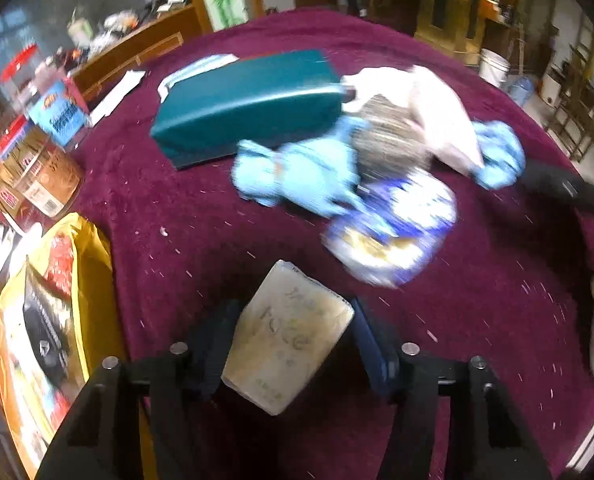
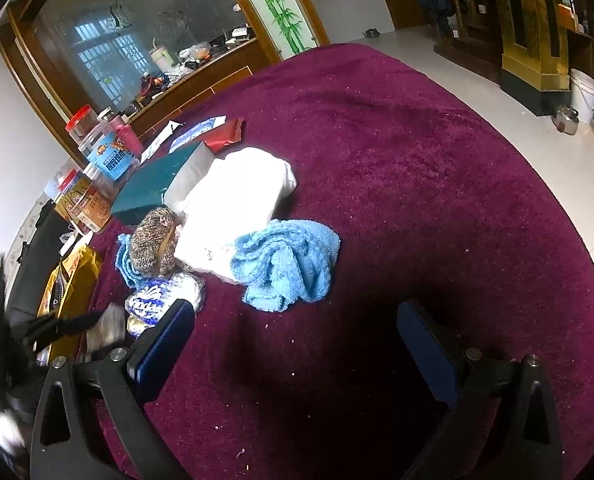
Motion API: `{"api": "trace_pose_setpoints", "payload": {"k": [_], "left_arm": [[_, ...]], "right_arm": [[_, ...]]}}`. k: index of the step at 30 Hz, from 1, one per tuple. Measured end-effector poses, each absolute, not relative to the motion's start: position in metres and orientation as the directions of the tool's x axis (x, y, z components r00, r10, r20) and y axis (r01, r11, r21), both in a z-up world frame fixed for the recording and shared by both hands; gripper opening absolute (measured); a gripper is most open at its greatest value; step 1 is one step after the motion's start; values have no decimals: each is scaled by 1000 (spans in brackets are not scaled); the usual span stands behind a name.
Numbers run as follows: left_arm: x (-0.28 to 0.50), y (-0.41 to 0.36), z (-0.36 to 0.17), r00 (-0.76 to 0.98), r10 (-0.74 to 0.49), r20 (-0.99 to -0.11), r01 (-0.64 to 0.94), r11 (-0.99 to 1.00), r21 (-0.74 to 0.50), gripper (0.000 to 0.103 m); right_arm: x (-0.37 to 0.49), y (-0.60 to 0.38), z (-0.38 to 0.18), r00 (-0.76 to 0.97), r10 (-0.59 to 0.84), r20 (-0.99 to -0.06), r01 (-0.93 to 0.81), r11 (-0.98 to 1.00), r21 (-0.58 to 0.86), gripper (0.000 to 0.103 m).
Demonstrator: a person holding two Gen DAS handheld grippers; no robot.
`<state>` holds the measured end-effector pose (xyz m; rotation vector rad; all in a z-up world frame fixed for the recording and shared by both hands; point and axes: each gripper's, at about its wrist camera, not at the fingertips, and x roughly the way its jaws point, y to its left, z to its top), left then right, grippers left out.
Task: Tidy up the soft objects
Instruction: 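Carry the white block to the tray with left gripper while right gripper grasps blue towel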
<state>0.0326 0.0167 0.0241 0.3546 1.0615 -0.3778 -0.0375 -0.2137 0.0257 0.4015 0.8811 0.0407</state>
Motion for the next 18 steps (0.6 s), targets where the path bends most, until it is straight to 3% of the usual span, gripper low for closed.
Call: {"api": "trace_pose_setpoints", "payload": {"k": [7,18], "left_arm": [[-43,14,45,497,-205,-843,482,873,71,60],[-122,42,64,521,-451,-725,451,866,-215,60]], "right_arm": [[-37,-214,26,642,204,-739,129,922,366,101],[-43,-241,26,692,229,-684,192,856,480,101]]}}
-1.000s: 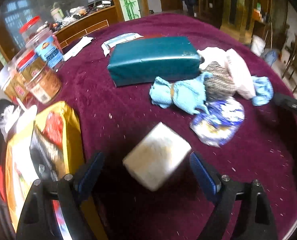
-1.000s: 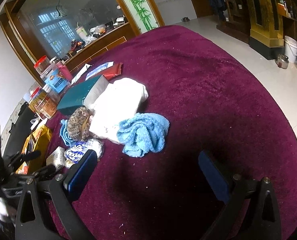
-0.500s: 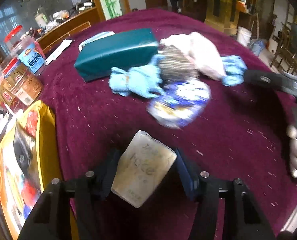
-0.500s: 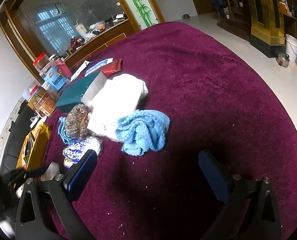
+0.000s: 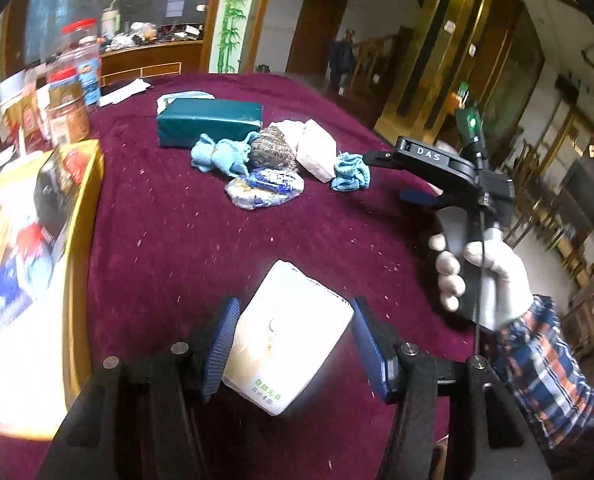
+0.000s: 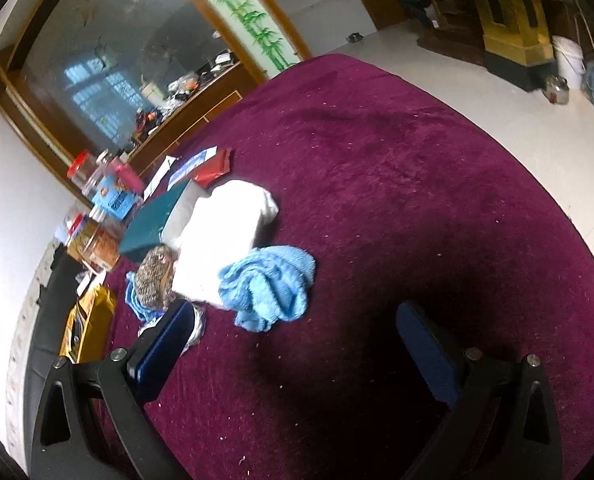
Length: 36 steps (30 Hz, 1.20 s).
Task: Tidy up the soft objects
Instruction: 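Carry the white block to the tray with left gripper while right gripper grasps blue towel, then release the white block in the tray with left gripper while right gripper drops blue towel there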
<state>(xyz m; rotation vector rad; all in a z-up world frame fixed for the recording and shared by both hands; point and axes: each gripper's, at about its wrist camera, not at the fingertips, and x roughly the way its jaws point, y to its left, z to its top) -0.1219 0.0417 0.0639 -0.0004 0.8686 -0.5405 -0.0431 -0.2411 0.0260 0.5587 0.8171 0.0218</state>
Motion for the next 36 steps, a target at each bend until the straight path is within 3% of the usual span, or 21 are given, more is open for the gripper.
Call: {"api": "trace_pose_setpoints", "payload": {"k": [7,9,16,17,18,19,26,36], "left_arm": [[-155,80,75,581,-456,-674,405,880,-246,60],[-165,95,80,602,-448,-662,387,888,-249,60],[-184,155,87,646,-439,-624,305,898,-316,60],[-185,163,86,654,-436,-618,287,899,-330,60],[-186,171,86,661,-434,-612,270,899,-345,60],[-187,176,85,666,-430,-609,259,899,-352,60],[-196,222,84,714,-361,-599,157,917,-366,61],[-174,258,69,721,-224,-656,8,949,-315,61]], "right_arm": [[-41,-239,27,695,197,-692,217,859,463,99],[-39,-234,31,684,159,-712,231,879,418,91],[-14,-201,43,640,84,-764,195,944,268,86],[-8,-197,40,624,68,-779,193,952,237,73],[-3,-195,36,603,62,-795,194,956,222,39],[1,-195,31,579,90,-810,187,953,240,32],[-43,-203,48,625,139,-768,149,945,293,28],[-95,-117,110,653,323,-685,-146,941,305,28]]}}
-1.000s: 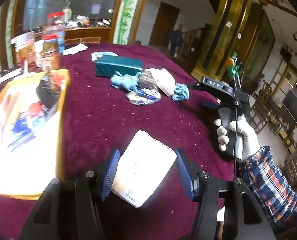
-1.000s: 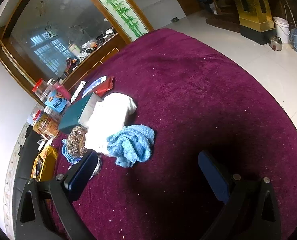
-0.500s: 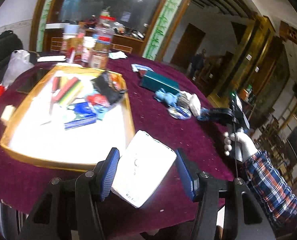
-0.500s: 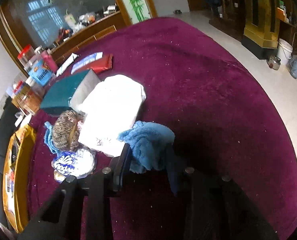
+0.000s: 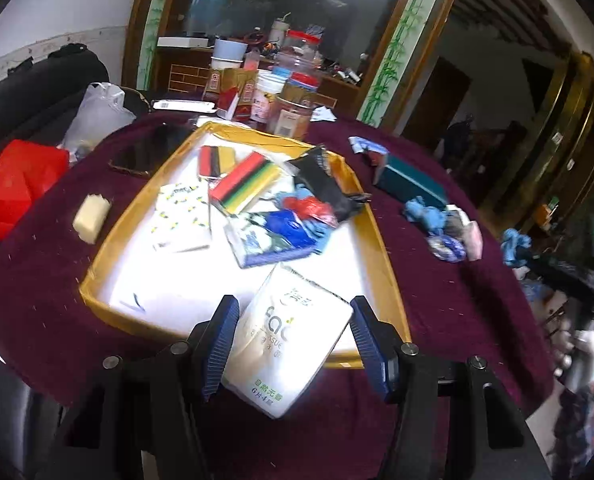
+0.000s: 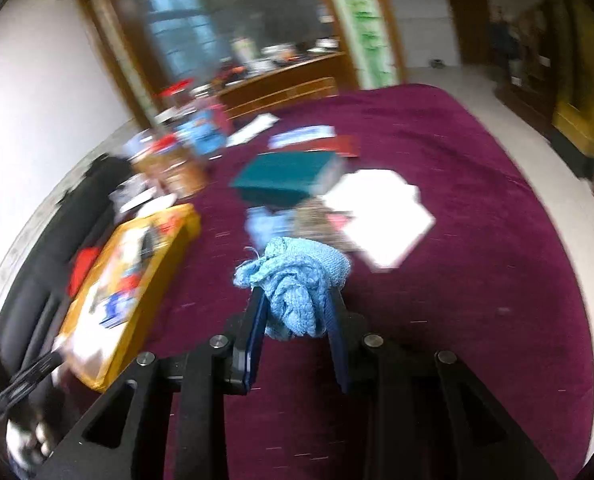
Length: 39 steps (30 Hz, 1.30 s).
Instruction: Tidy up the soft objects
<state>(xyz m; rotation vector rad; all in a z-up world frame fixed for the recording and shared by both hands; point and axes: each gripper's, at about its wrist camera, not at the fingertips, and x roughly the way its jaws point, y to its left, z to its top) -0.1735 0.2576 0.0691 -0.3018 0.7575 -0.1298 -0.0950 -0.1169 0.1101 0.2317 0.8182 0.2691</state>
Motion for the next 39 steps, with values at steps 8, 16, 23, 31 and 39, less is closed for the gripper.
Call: {"api": "trace_pose_setpoints", "payload": {"k": [8,16,23,31,39], "left_arm": [[-121,282,66,691,-149,-707,-65,962,-266,66],[-154,303,68,744,-284,-605,-57,875,-481,77],[-197,334,76,807,-251,-534,-93,840,-535,80],[-208,345,79,829,-264,-492,-65,830,-554,80],[-201,337,91,846,-358,-396,79,818,-570,88]], "right_arm": [[-96,0,116,522,506,-687,-361,861,360,28],[-107,106,97,400,523,-753,-526,804,279,29],[-101,149,66,320,475,-820,-551,797,247,34],[-108,114,90,418,465,-781,-471,846,251,62],[-175,-24,113,624,238,-744,-137,971,196,66]]}}
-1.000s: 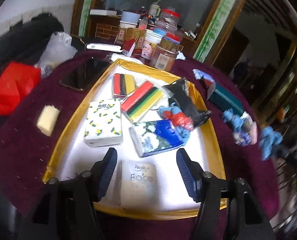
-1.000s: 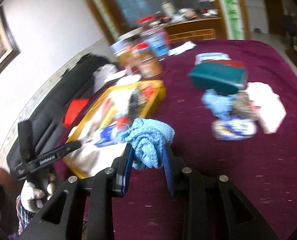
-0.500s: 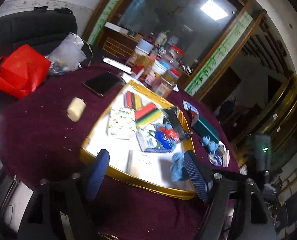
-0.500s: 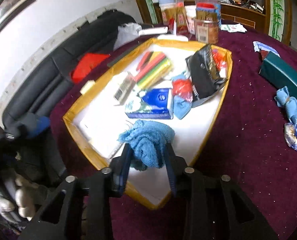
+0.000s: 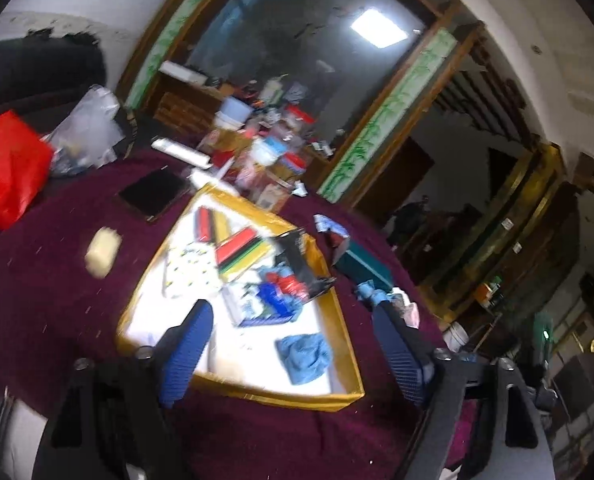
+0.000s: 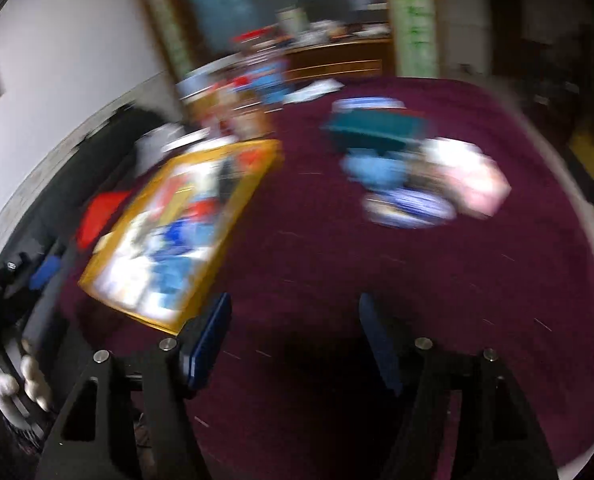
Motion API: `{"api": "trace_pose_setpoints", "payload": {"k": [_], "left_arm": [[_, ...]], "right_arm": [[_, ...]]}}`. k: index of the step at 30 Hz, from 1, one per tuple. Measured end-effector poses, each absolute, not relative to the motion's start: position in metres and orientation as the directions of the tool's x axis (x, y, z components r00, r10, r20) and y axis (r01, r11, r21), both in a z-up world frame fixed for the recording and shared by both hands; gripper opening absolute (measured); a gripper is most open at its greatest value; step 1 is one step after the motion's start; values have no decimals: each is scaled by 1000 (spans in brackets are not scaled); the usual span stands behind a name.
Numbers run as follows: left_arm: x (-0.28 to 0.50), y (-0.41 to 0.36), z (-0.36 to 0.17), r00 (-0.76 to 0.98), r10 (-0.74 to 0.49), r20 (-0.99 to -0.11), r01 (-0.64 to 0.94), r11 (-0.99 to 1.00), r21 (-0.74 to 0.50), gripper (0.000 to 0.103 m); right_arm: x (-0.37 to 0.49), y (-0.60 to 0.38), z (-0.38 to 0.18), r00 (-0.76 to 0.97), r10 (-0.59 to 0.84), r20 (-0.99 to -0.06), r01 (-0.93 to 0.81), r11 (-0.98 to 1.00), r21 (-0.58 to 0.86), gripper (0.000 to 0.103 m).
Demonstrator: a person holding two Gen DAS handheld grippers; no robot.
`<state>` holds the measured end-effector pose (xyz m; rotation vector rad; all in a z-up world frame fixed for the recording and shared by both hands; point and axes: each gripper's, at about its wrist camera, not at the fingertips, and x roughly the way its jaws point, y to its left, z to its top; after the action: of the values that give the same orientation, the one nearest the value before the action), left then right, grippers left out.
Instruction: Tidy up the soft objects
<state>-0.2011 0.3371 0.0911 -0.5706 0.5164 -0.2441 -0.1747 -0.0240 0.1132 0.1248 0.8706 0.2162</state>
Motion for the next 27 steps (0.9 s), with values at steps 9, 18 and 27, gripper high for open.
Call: {"api": "trace_pose_setpoints", "payload": {"k": [9,18,27], "left_arm": [[-171,330,117,817,-475,-327,256,807,-532,88],[-171,325,117,834,-446,-325,240,823,-515,88],[-210,316,168,910,-309,-276,149,865,-479,88]], "right_arm": [[-272,-163,197,768,-192,-611,348,926,148,67],[-287,-231,291,841,-295,-454,408,896,174,74],[-280,-269,311,922,-136,-363,223,952,208,80]]}}
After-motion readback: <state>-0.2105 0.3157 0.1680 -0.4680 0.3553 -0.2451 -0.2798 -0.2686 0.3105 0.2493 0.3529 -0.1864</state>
